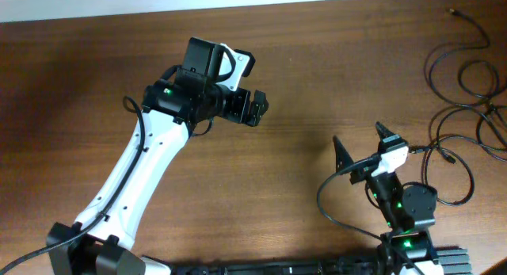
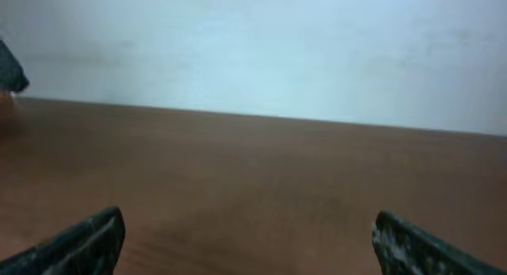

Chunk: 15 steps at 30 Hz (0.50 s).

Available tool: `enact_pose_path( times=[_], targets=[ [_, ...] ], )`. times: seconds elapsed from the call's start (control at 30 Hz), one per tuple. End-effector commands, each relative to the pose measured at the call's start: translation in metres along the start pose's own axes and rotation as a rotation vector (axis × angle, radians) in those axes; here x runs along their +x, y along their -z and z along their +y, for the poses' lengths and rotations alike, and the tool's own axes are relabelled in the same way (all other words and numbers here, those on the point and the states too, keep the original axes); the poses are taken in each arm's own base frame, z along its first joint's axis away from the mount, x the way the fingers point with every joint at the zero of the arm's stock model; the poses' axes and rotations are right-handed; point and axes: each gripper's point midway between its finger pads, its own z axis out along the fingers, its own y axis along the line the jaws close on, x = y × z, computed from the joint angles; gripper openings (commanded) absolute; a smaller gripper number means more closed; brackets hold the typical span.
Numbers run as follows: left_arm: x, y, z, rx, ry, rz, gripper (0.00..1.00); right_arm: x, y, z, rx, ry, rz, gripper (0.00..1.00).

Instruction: Untangle cables

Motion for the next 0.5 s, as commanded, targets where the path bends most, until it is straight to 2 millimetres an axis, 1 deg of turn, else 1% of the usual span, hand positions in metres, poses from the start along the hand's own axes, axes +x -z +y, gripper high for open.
enact_pose_path(
  times=[0.0, 0.03, 0.07, 0.1, 0.2, 0.27, 0.33, 0.37, 0.47],
  targets=[
    [-0.003, 0.003, -0.001, 0.001, 0.005, -0.012, 0.99, -0.004, 0.005, -0.016, 0.063, 0.008, -0.025, 0.99],
    [-0.003, 0.003, -0.001, 0.001, 0.005, -0.012, 0.99, -0.001, 0.008, -0.027, 0.106, 0.003, -0.011, 0.98],
    [-0.003, 0.003, -0.001, 0.001, 0.005, -0.012, 0.99, 0.004, 0.011, -0.033, 0.131, -0.004, 0.01, 0.99],
    [-0.003, 0.003, -0.001, 0.001, 0.005, -0.012, 0.99, 0.012, 0.016, -0.037, 0.15, -0.014, 0.043, 0.99],
    [-0.003, 0.003, -0.001, 0.001, 0.005, -0.012, 0.99, 0.046, 0.033, -0.039, 0.193, -0.041, 0.172, 0.99],
    [-0.003, 0.003, -0.001, 0.001, 0.005, -0.012, 0.99, 0.032, 0.035, -0.044, 0.223, -0.022, 0.116, 0.99],
    [-0.003, 0.003, -0.001, 0.001, 0.005, -0.012, 0.99, 0.016, 0.038, -0.043, 0.226, 0.051, 0.052, 0.99],
    [-0.003, 0.003, -0.001, 0.001, 0.005, -0.012, 0.99, 0.012, 0.039, -0.043, 0.226, 0.08, 0.039, 0.99],
    [-0.003, 0.003, -0.001, 0.001, 0.005, -0.012, 0.99, 0.013, 0.039, -0.044, 0.233, 0.083, 0.043, 0.99]
  ],
)
